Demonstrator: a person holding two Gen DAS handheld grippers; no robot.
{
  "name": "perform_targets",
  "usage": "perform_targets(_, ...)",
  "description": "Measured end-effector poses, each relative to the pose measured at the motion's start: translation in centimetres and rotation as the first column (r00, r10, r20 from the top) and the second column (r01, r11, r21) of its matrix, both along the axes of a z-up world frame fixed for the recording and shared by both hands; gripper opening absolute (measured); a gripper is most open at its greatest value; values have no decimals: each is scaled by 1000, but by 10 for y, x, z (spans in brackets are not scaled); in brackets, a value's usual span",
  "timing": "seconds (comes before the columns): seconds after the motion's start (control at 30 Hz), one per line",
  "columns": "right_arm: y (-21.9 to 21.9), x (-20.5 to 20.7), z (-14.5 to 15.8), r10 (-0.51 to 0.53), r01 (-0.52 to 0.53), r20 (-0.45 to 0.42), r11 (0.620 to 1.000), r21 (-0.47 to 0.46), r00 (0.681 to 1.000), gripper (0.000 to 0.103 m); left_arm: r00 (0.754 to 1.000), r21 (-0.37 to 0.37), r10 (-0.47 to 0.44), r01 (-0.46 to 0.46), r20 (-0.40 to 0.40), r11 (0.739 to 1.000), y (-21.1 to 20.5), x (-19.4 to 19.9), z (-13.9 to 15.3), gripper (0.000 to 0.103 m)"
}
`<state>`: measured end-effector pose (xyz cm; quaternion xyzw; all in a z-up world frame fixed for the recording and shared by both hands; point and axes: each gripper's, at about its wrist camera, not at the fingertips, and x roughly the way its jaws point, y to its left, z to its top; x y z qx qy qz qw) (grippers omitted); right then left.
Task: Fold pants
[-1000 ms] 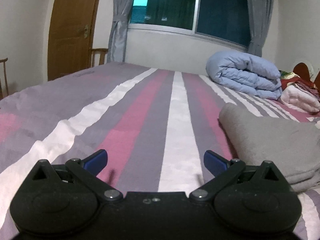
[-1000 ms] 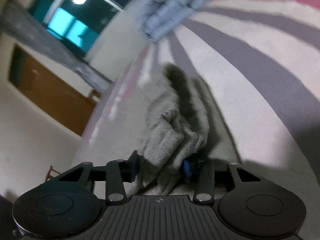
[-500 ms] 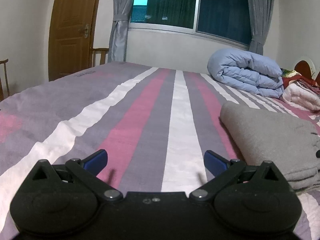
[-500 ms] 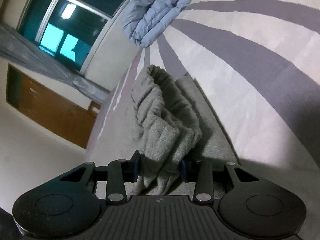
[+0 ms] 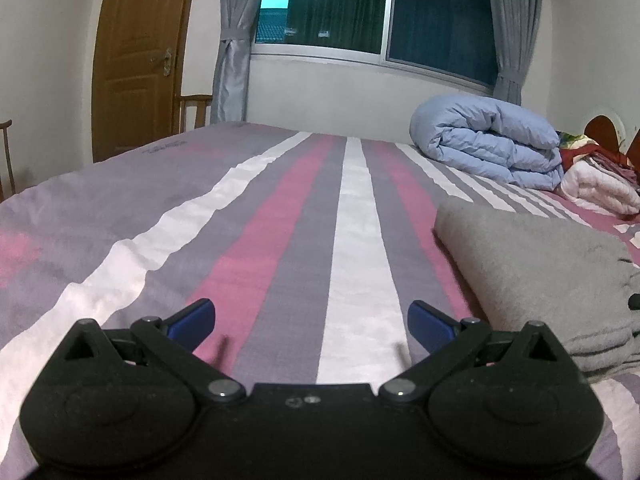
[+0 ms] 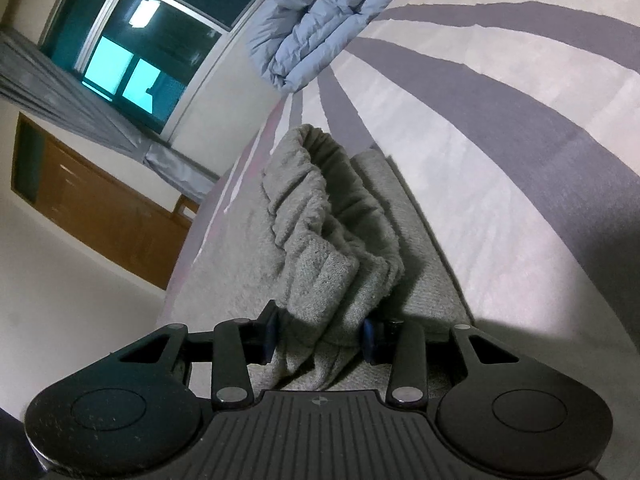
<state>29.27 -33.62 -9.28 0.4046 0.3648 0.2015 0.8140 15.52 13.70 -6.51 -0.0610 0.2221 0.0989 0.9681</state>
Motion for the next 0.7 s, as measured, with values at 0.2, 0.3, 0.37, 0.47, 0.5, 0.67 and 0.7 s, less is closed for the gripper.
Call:
perform_targets(0.2,7,-4,5,-8,8,12,1000,-15,1000,40,1000,-6,3,-3,-15,1000,0,2,-1,96)
perform_targets(0.3,14,-8,23,22,-21,85,1000,-14,996,40,1000,4,1,-1,-14,1000,-1,4,-1,96)
perform_targets(0.37,23,-15,52,68,-79,200,996,44,977,40,1000,8,5,-5,-19,1000,-3,5,-2,96)
perform_targets(0.47,21,-20,64,39,-97,268,973,208,963,40,1000,10,10,-10,-18,1000,-3,4,-1,96)
perform_targets(0.5,14,-21,57,-4,-64,250,963,262,968,40,1000,6,9,-9,-15,1000,-2,4,-1,96)
perform_targets(0.67,-13,-12,-20,-113,123,-68,978,168,991,39,1000,7,-15,15,-3,1000,-4,-2,1,96)
perform_targets(0.7,-13,-11,-16,-108,117,-60,977,179,992,40,1000,12,-19,19,-3,1000,-5,-2,1,96)
